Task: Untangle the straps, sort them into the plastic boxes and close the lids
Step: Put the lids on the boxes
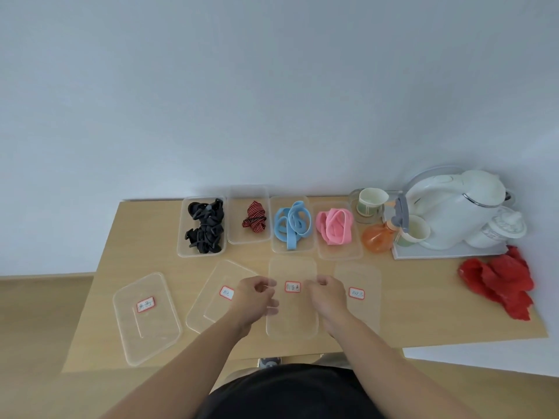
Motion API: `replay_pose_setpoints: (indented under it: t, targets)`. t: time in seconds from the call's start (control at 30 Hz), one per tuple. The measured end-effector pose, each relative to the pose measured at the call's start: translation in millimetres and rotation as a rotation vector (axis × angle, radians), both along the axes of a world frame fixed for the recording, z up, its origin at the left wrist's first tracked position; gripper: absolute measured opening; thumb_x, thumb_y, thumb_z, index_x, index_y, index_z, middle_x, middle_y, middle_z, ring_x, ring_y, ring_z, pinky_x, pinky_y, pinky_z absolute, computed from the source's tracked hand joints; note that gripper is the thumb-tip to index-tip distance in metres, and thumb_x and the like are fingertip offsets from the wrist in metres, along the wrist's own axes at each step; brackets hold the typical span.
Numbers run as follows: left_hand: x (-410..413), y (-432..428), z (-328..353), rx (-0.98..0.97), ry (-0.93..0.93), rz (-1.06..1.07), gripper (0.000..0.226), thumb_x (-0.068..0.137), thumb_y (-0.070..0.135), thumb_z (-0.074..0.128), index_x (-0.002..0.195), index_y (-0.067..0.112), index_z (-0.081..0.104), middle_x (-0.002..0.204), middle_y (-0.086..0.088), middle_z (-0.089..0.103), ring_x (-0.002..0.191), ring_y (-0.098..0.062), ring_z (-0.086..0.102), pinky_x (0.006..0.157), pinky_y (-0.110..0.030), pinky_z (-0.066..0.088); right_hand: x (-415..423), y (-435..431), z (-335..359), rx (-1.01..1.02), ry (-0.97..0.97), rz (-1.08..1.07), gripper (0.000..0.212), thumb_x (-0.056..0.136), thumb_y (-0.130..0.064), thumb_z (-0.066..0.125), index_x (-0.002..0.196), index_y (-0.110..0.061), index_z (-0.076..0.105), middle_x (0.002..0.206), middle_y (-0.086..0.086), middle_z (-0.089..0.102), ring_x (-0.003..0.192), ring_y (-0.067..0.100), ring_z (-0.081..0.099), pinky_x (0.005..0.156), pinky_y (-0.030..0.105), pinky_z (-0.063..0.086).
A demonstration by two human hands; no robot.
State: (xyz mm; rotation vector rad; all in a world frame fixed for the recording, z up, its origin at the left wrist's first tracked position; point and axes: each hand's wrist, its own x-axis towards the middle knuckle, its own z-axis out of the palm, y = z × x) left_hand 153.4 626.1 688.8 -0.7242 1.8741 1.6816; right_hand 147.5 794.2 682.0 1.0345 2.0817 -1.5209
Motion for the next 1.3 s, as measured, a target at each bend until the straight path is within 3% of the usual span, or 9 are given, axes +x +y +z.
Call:
replay_pose_setpoints:
  t: [0.2,0.37,0.5,0.67,0.8,0.87,1.0,1.1,1.3]
  targets:
    - [-23,3,2,0.236,-0.055,0.19,0.02,0.102,0.015,0.059,0.11,-0.002,0.067,0.091,-0.015,0.067,0.081,-0.029,0.072,0.078,-0.044,0.063,-10,19,2,-0.16,0.108,-0.086,0.016,0.1,-0.012,0.058,0.088,-0.009,0.067,0.08,0.006,0.065,0.065,0.016,0.058,0.055,0.025,0.05]
    - [-74,23,-15,0.102,-0.062,0.281,0.026,0.099,0.024,0.067,0.114,0.003,0.063,0.104,-0.016,0.07,0.08,-0.027,0.072,0.066,-0.037,0.062,-25,29,9,-0.233,0.185,-0.205,0.016,0.101,-0.008,0.057,0.089,-0.008,0.068,0.073,0.005,0.06,0.063,0.018,0.053,0.056,0.03,0.05]
    - [-86,32,-21,0.047,-0.058,0.326,0.026,0.094,0.0,0.061,0.12,0.004,0.059,0.091,-0.014,0.066,0.068,-0.026,0.069,0.066,-0.041,0.063,-38,38,12,-0.233,0.22,-0.177,0.018,0.101,-0.007,0.055,0.087,-0.007,0.067,0.073,0.004,0.06,0.063,0.017,0.053,0.058,0.03,0.051]
    - [-72,27,-26,0.026,-0.07,0.23,0.047,0.087,-0.009,0.055,0.129,0.012,0.06,0.089,-0.018,0.068,0.068,-0.027,0.067,0.061,-0.041,0.063,-54,44,12,-0.253,0.294,-0.119,0.017,0.102,-0.008,0.053,0.11,-0.015,0.067,0.077,0.004,0.057,0.06,0.014,0.05,0.055,0.026,0.048]
    - [-52,22,-21,-0.011,-0.085,0.124,0.056,0.086,-0.01,0.053,0.135,0.016,0.059,0.081,-0.016,0.065,0.065,-0.027,0.068,0.068,-0.049,0.064,-62,45,7,-0.18,0.38,-0.09,0.047,0.103,-0.006,0.051,0.141,-0.032,0.052,0.07,0.001,0.055,0.057,0.014,0.049,0.06,0.03,0.047]
    - [-41,22,-16,-0.013,-0.091,0.077,0.06,0.086,-0.01,0.051,0.139,0.018,0.057,0.081,-0.017,0.063,0.064,-0.028,0.07,0.07,-0.049,0.064,-65,45,0,-0.062,0.411,-0.023,0.051,0.103,-0.008,0.049,0.146,-0.035,0.048,0.072,-0.001,0.058,0.061,0.014,0.051,0.066,0.035,0.049]
    - [-17,21,-9,0.016,-0.112,0.006,0.066,0.087,-0.01,0.05,0.147,0.019,0.05,0.089,-0.023,0.064,0.068,-0.033,0.074,0.067,-0.043,0.064,-63,40,-1,0.128,0.396,0.134,0.053,0.105,-0.007,0.042,0.152,-0.03,0.041,0.121,-0.006,0.062,0.1,0.015,0.059,0.094,0.033,0.048]
    - [1,19,-4,0.035,-0.132,-0.05,0.066,0.09,-0.009,0.053,0.15,0.018,0.047,0.093,-0.027,0.066,0.068,-0.033,0.074,0.063,-0.038,0.063,-53,34,-2,0.19,0.395,0.271,0.056,0.104,-0.006,0.04,0.154,-0.032,0.038,0.125,-0.005,0.059,0.104,0.015,0.057,0.089,0.023,0.039]
    - [12,6,-1,-0.017,-0.133,-0.102,0.048,0.096,0.002,0.046,0.138,0.019,0.061,0.088,-0.018,0.069,0.067,-0.031,0.073,0.068,-0.042,0.065,-34,18,-18,0.371,0.437,0.464,0.057,0.1,-0.023,0.058,0.154,-0.027,0.038,0.138,0.003,0.049,0.124,0.022,0.05,0.105,0.036,0.041]
